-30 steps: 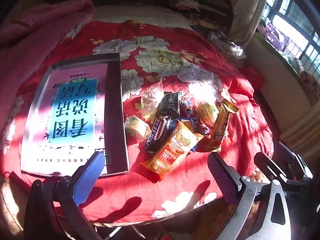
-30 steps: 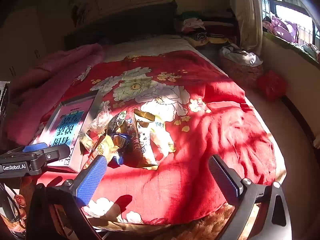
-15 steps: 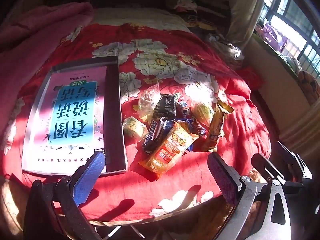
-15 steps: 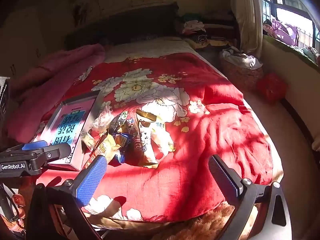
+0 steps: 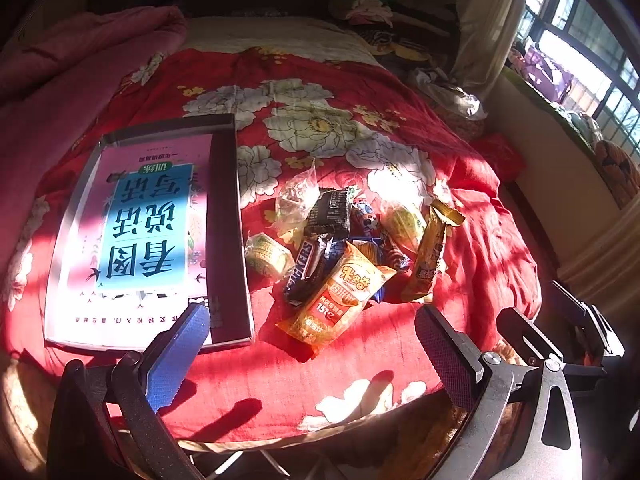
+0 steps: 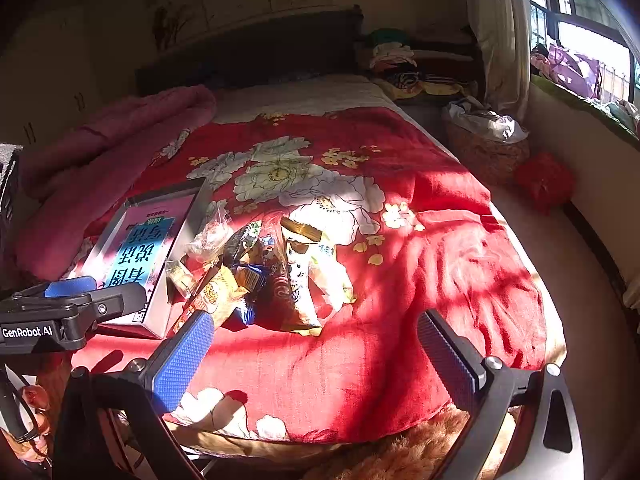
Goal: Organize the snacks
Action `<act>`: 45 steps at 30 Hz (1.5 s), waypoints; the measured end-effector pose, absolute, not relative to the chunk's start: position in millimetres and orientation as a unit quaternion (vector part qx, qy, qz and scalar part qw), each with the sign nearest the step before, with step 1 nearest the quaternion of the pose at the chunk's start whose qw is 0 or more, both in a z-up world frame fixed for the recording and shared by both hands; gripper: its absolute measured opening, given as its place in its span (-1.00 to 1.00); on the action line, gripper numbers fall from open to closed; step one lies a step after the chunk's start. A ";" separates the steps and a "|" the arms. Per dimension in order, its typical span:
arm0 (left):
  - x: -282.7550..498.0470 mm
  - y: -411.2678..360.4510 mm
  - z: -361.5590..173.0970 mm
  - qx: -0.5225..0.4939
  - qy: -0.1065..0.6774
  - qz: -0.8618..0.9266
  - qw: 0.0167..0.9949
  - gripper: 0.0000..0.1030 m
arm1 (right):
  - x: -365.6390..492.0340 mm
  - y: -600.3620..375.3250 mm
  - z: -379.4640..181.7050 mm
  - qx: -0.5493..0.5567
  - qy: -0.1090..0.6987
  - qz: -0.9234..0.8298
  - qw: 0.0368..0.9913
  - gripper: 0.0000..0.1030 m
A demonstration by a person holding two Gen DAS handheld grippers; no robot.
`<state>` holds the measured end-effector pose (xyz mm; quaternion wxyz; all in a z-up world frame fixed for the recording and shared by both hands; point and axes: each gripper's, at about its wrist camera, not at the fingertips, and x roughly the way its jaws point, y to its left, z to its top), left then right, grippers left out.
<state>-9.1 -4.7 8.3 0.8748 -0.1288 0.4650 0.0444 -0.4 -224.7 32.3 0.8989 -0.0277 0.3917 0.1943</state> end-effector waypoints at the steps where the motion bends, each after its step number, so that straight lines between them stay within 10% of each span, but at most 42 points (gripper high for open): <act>1: -9.6 -5.6 8.0 -0.128 0.465 0.044 0.875 0.98 | -0.4 -225.4 32.2 -0.027 0.392 0.195 0.899 0.99; 45: -8.8 -4.9 0.4 -0.131 0.473 0.044 0.870 0.98 | 1.0 -224.3 27.2 -0.030 0.397 0.191 0.897 0.99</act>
